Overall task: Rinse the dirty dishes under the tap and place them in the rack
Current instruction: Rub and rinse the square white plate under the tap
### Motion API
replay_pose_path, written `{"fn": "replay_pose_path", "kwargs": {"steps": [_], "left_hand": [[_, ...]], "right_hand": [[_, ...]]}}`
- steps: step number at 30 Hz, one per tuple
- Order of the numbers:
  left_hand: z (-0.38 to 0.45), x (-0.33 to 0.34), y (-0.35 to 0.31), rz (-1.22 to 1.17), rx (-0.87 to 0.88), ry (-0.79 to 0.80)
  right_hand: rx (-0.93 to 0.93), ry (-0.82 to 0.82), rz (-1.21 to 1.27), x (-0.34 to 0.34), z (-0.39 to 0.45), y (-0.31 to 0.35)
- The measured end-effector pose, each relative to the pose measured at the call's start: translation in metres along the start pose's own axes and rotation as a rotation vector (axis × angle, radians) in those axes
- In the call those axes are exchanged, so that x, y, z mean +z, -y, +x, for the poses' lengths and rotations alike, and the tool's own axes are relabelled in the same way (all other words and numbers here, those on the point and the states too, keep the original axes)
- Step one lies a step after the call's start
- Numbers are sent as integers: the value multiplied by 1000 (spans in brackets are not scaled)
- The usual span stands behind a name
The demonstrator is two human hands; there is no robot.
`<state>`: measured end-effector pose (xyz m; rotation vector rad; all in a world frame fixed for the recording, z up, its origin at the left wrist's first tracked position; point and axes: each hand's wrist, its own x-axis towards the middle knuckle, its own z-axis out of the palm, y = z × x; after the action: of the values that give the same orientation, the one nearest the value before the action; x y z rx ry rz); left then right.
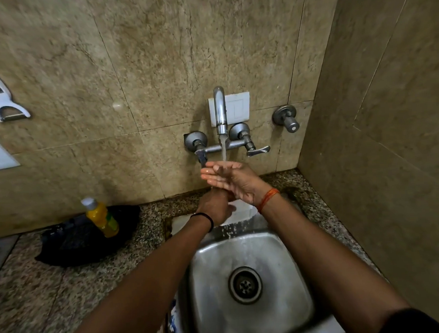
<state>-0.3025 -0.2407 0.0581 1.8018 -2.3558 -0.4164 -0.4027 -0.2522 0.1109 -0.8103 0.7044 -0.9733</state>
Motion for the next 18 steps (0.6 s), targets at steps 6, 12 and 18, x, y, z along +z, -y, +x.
{"fn": "replay_pose_path", "kwargs": {"steps": [6,12,18], "left_hand": [[-6,-3,14,-361,-52,7],[-9,3,21,-593,-168,38],[-16,0,28,-969,-304,19]], "right_hand": [[-83,-500,135,-35,4,0],[-104,-664,119,-49,9,11],[-171,-773,93,-48,29,23]]}}
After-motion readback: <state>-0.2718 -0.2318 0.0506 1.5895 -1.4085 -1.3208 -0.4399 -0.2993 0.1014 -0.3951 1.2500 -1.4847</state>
